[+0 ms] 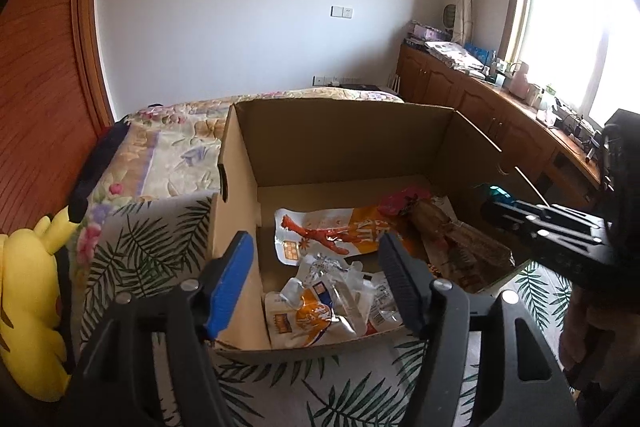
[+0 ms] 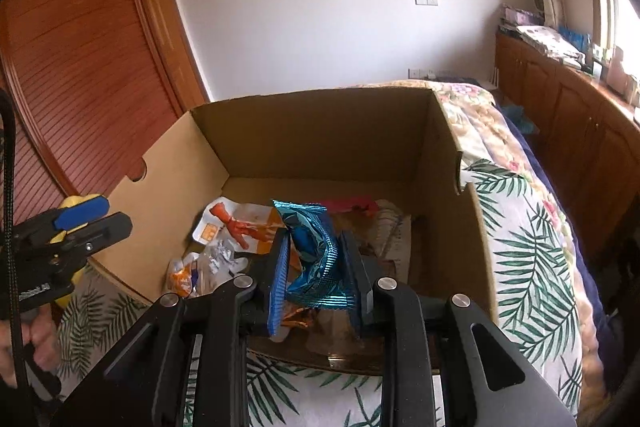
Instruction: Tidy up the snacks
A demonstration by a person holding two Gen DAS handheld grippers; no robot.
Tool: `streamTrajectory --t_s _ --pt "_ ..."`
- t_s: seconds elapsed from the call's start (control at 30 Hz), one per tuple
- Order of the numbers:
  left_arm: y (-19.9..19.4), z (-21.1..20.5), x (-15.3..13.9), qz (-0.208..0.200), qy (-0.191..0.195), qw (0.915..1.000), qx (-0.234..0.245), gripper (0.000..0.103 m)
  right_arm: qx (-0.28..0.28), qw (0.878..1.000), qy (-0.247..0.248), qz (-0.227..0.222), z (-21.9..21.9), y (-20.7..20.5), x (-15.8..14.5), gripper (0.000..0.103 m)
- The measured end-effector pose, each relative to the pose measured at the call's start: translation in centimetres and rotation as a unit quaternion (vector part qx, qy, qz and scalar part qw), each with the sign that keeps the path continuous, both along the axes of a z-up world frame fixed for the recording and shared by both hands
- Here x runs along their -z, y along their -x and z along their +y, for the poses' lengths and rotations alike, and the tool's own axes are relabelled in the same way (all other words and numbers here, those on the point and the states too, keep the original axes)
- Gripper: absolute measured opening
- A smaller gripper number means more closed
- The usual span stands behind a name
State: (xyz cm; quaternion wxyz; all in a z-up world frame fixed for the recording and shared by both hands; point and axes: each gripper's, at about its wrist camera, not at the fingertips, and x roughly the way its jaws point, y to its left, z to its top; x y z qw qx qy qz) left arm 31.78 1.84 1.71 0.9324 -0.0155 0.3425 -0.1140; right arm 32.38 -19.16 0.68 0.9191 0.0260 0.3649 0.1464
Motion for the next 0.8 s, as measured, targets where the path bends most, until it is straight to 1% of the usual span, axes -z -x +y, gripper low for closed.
streamTrajectory --t_s 0.1,0.17,0.33,0.4,0.5,0.57,0.6,0.7,0.73,0.77,0.8 --pt "0.1 -0.2 -0.2 -0.007 -0.008 0.9999 -0.001 0.067 -0.001 1.0 0.008 -0.004 0.2 0.0 0.1 0.027" --pt "0.2 -0.3 -0.3 -0.011 -0.01 0.9999 -0.003 0.071 0.001 1.0 0.005 -0.002 0.2 0.0 0.3 0.032" --pt "0.1 -0.4 -0.2 -0.012 -0.015 0.9998 -0.004 0.074 -0.001 1.0 0.001 -0.006 0.2 0.1 0.6 0.036" --pt "0.2 -0.4 -0.1 -0.015 -0.017 0.9997 -0.006 0.074 -0.002 1.0 0.001 -0.014 0.1 0.5 0.5 0.038" --pt "0.4 -0.3 0.0 -0.02 -0.014 0.9996 -0.013 0.076 -0.006 1.0 0.001 -0.031 0.0 1.2 0.1 0.044" --pt "0.6 -0.2 -0.1 -0.032 -0.017 0.9991 -0.023 0.078 -0.006 0.999 0.005 -0.045 0.1 1.7 -0.2 0.054" --pt "0.8 -0.2 -0.2 -0.04 -0.02 0.9985 -0.03 0.079 -0.006 0.999 0.006 -0.049 0.1 1.9 -0.3 0.056" --pt "1.3 0.2 -0.6 -0.058 -0.015 0.9976 -0.036 0.089 -0.006 0.998 0.012 -0.065 0.3 2.5 -0.7 0.065" --pt "1.3 0.3 -0.7 -0.061 -0.014 0.9974 -0.038 0.093 -0.006 0.997 0.015 -0.07 0.4 2.6 -0.8 0.07" --pt "1.4 0.4 -0.7 -0.064 -0.013 0.9971 -0.039 0.096 -0.006 0.997 0.017 -0.076 0.4 2.8 -0.9 0.072" --pt "1.5 0.5 -0.8 -0.064 -0.013 0.9971 -0.039 0.099 -0.006 0.997 0.017 -0.079 0.5 2.9 -1.0 0.077"
